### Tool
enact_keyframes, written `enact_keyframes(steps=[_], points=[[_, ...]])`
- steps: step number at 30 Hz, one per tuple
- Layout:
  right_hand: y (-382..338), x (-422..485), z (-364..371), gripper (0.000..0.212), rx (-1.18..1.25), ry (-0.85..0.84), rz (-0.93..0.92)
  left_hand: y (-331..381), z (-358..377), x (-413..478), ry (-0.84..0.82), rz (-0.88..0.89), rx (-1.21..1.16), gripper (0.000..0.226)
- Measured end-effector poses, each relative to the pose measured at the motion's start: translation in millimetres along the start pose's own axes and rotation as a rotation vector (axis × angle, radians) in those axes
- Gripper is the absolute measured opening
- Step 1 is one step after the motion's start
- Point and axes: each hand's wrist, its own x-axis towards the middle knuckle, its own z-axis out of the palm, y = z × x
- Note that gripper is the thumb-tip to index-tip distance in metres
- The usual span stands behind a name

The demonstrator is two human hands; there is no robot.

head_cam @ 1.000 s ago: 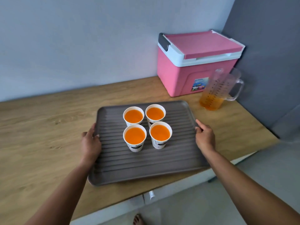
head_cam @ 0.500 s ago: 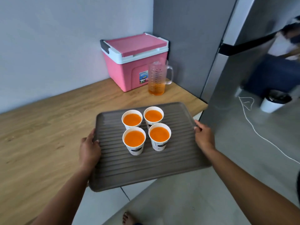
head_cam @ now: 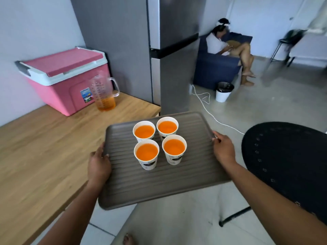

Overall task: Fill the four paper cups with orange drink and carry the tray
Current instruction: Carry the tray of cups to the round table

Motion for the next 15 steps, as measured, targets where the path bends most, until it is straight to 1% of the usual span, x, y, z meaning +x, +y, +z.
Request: enact_keyframes(steps=[6, 10, 15], points=[[35.6, -7.9, -67.0, 0.042, 0.001, 0.146, 0.094, 56.6, 52.8, 3.1, -0.138, 0.117, -0.001, 0.053], [63.1, -9.4, -100.7, 0.040, 0.013, 0.227, 0.160, 88.5, 92.4, 5.2, -0.215, 0.254, -0.027, 0.052], [93.6, -6.0, -133.1, 0.040, 0.010, 0.349, 0.252, 130.4, 148.3, 13.6, -0.347, 0.299, -0.043, 0.049]])
